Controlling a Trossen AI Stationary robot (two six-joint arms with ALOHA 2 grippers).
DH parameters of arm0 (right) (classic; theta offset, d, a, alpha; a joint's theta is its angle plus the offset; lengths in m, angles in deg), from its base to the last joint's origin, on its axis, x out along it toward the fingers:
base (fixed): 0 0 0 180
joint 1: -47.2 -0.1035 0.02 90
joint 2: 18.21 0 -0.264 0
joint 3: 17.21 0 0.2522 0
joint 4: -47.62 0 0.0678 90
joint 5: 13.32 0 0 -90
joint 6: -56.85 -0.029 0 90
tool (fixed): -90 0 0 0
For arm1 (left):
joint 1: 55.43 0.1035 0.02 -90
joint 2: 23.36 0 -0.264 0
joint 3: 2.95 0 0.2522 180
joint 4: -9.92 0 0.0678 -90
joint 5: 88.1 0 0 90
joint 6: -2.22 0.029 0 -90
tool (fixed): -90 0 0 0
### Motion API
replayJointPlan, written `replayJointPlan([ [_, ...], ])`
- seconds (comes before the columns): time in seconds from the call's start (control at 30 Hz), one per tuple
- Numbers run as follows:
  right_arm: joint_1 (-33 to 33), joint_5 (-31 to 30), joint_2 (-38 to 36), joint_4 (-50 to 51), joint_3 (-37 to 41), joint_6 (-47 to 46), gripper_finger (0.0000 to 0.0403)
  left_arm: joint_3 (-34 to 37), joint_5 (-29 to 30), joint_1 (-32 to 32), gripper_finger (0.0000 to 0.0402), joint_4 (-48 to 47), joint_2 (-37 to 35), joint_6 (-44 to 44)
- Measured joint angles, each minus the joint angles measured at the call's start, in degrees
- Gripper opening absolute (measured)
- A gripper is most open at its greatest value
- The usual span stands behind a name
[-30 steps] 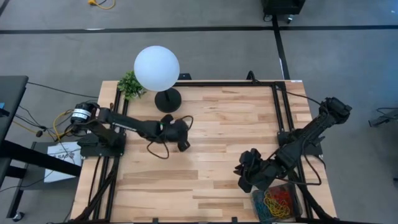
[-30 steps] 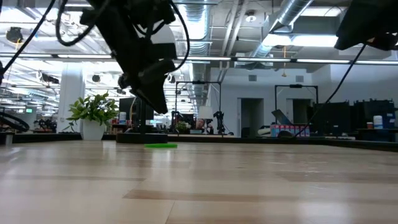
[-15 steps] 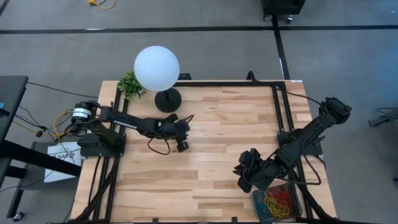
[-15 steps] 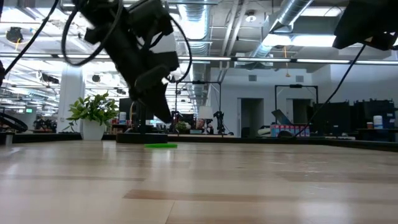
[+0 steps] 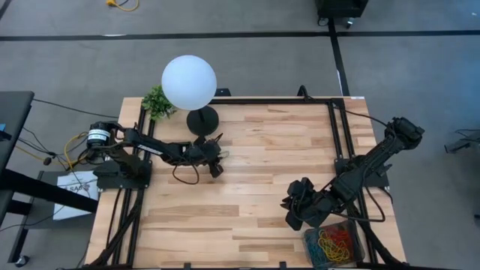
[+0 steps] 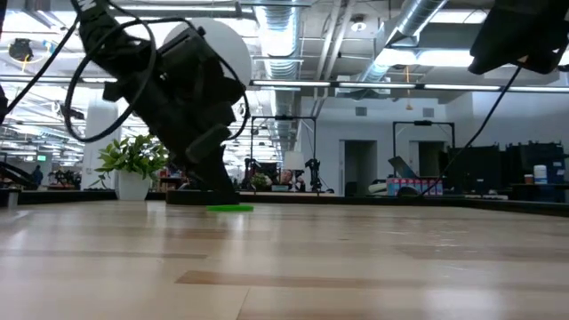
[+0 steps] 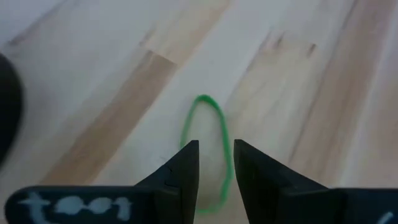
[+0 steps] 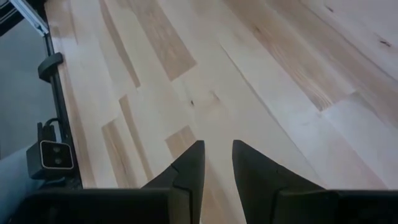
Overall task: Pick and place items into bin
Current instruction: Put the green rubber band into the black bin
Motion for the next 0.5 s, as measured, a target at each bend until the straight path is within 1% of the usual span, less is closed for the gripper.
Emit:
replayJointPlan([
  [0.07, 0.27, -0.01, 0.00, -0.02, 0.00, 0.02, 0.0077, 1.83, -1.93, -0.23, 0.0089, 3.62, 0.01, 0.15],
  [0.17, 0.68, -0.01, 0.00, -0.02, 0.00, 0.02, 0.0077, 3.40, -2.19, -0.82, 0.0089, 7.13, 0.02, 0.49],
  [0.5, 0.78, -0.10, 0.00, -0.04, 0.00, 0.02, 0.0077, 5.79, -0.54, -0.87, 0.0089, 7.21, 0.04, -0.01],
])
